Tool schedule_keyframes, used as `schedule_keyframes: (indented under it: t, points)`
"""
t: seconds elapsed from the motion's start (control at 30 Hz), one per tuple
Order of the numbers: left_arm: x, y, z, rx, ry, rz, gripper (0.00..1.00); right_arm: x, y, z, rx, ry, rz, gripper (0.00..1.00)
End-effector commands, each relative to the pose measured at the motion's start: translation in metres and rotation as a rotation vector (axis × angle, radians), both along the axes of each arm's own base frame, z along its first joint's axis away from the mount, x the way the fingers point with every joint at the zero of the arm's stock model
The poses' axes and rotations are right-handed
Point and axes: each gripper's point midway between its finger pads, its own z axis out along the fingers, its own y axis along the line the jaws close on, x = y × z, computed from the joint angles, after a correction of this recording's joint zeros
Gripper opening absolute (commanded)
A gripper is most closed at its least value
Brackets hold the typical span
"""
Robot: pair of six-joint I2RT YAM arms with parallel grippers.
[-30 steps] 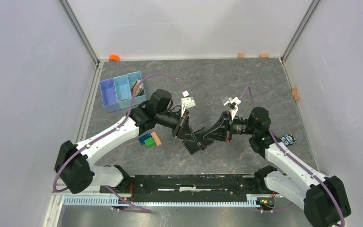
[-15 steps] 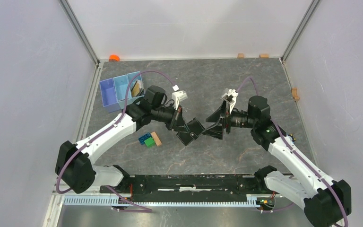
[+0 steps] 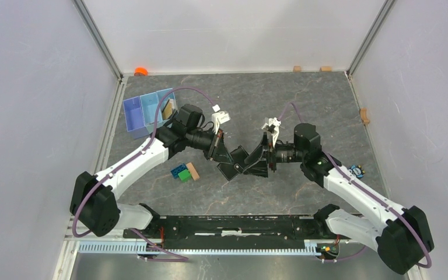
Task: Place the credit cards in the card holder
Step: Open the card holder at the center of the board.
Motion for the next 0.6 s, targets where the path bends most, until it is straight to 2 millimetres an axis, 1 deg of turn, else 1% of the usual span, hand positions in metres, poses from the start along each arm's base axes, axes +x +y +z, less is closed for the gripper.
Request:
schedule_keyframes:
  t: [0.0, 0.13, 0.3, 0.43, 0.57]
  points:
    - [-0.012, -0.011, 0.034, -0.132, 0.006, -0.105, 0.02, 0.005, 0.006, -0.001, 0.018, -0.028, 0.023, 0.63]
    - [-0.021, -0.012, 0.043, -0.186, 0.011, -0.154, 0.02, 0.008, 0.007, -0.013, -0.014, -0.023, 0.032, 0.63]
    - [-0.023, -0.013, 0.047, -0.206, 0.010, -0.167, 0.02, 0.005, 0.010, -0.020, -0.021, -0.003, 0.058, 0.62]
    - [-0.022, -0.013, 0.046, -0.201, 0.009, -0.161, 0.02, -0.001, 0.013, -0.019, -0.009, -0.014, 0.089, 0.60]
    - [-0.021, -0.013, 0.045, -0.197, 0.008, -0.155, 0.02, -0.008, 0.015, -0.012, 0.025, -0.035, 0.124, 0.58]
